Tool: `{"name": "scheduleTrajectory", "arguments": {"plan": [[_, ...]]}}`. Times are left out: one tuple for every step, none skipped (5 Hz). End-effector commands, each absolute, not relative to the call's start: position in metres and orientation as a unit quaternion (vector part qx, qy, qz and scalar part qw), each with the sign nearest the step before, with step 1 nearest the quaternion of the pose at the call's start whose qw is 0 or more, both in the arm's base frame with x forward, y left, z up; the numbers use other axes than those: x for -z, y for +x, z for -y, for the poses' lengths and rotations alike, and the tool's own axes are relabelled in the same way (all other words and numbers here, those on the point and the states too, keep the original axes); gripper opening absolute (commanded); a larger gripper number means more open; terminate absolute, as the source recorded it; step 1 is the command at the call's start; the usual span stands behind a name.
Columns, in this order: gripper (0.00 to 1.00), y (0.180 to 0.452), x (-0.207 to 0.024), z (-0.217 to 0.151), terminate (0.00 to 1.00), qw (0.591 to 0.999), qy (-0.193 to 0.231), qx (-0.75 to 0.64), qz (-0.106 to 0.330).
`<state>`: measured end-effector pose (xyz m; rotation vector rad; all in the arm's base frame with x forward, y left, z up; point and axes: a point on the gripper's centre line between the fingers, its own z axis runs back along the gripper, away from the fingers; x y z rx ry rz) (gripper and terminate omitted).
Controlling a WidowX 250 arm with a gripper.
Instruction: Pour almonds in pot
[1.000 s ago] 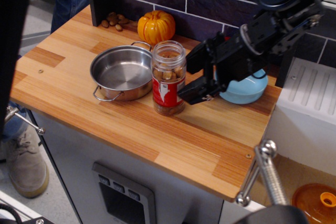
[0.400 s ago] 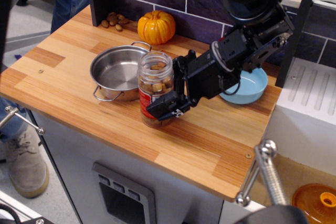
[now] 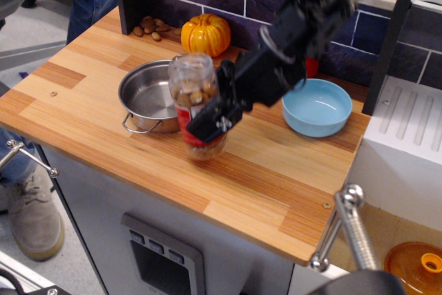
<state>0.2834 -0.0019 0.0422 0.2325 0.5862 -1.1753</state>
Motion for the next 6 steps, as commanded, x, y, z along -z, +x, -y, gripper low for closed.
{"name": "scheduleTrajectory", "arguments": {"plan": [[0.00,0.305,-0.075,0.001,0.00,0.794,0.029,0.593,-0.132],[0.00,0.303,-0.085,0.006,0.00,0.780,-0.047,0.618,-0.082],[0.00,0.304,-0.100,0.012,0.00,0.769,-0.133,0.624,-0.033],[0.00,0.298,-0.107,0.014,0.00,0.756,-0.155,0.636,0.005],[0.00,0.296,-0.116,0.017,0.00,0.747,-0.214,0.628,0.029],[0.00,0.293,-0.126,0.016,0.00,0.736,-0.259,0.623,0.059]]}}
